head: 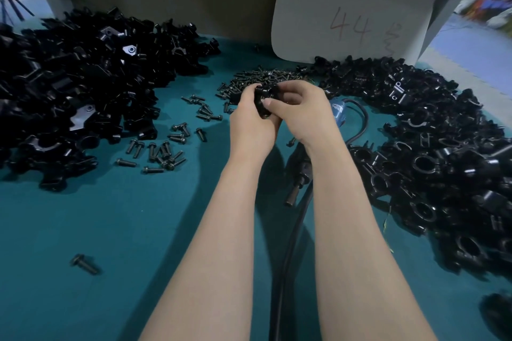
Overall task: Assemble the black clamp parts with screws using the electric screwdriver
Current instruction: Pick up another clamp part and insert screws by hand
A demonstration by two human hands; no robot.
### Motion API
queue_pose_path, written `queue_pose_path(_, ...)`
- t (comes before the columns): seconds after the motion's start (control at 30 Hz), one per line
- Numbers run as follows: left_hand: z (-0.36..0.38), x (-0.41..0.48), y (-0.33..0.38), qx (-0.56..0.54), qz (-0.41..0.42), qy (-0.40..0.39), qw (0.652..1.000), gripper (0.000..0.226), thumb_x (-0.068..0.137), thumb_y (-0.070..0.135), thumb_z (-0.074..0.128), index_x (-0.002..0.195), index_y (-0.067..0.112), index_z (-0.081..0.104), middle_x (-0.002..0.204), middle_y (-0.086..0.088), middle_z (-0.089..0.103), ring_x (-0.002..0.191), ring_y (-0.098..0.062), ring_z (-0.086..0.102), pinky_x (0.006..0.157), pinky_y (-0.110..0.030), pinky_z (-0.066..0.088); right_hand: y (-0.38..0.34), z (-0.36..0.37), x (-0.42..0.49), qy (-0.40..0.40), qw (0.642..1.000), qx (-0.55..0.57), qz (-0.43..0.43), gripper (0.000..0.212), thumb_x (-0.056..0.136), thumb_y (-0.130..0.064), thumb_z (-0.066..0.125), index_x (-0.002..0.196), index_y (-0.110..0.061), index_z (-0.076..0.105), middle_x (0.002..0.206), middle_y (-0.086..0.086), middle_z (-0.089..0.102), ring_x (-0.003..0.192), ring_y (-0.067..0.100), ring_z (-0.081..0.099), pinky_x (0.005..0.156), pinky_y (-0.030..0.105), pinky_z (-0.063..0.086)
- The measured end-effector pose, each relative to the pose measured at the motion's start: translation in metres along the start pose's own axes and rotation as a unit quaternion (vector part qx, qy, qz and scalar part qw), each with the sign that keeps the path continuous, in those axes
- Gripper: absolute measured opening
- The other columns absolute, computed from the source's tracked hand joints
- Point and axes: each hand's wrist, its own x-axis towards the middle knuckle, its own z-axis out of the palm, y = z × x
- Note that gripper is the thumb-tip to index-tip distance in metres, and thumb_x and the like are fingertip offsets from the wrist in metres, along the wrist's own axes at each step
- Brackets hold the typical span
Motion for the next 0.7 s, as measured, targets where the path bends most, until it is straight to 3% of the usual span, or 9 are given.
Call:
queue_pose_path(0.17,0.0,-0.0015,-0.0011,0.019,0.022,0.018,0.999,0.036,0.09,0.004,0.051,0.122,0.019,0.058,0.102,0.001,0.068,0.077,0.002,0.059,0.056,-0.001,0.041,-0.0019,0.0025,-0.0015,-0.001,1.0,-0.009,-0.011,0.035,0.083,-0.019,0.072,0.116,-0.016,0.06,0.11,0.002,0.067,0.101,0.012,0.062,0.095,0.033,0.05)
queue_pose_path(0.37,-0.0006,-0.0023,0.0,0.009,0.027,0.025,0.999,0.039,0.091,0.004,0.05,0.127,0.018,0.057,0.105,0.001,0.067,0.08,-0.002,0.061,0.059,-0.002,0.043,-0.0016,0.0024,-0.0006,-0.001,1.0,0.004,-0.023,0.025,0.083,-0.019,0.072,0.099,-0.027,0.054,0.105,-0.001,0.067,0.099,0.011,0.062,0.088,0.025,0.05)
queue_pose_path(0.7,-0.0008,-0.0037,0.0015,0.01,0.04,0.031,0.999,0.034,0.091,0.004,0.051,0.121,0.017,0.058,0.102,0.003,0.066,0.08,-0.001,0.059,0.06,-0.001,0.043,0.0007,0.0032,0.0,0.001,1.0,0.009,-0.016,0.023,0.083,-0.019,0.071,0.099,-0.026,0.055,0.106,-0.001,0.067,0.099,0.011,0.062,0.09,0.028,0.051)
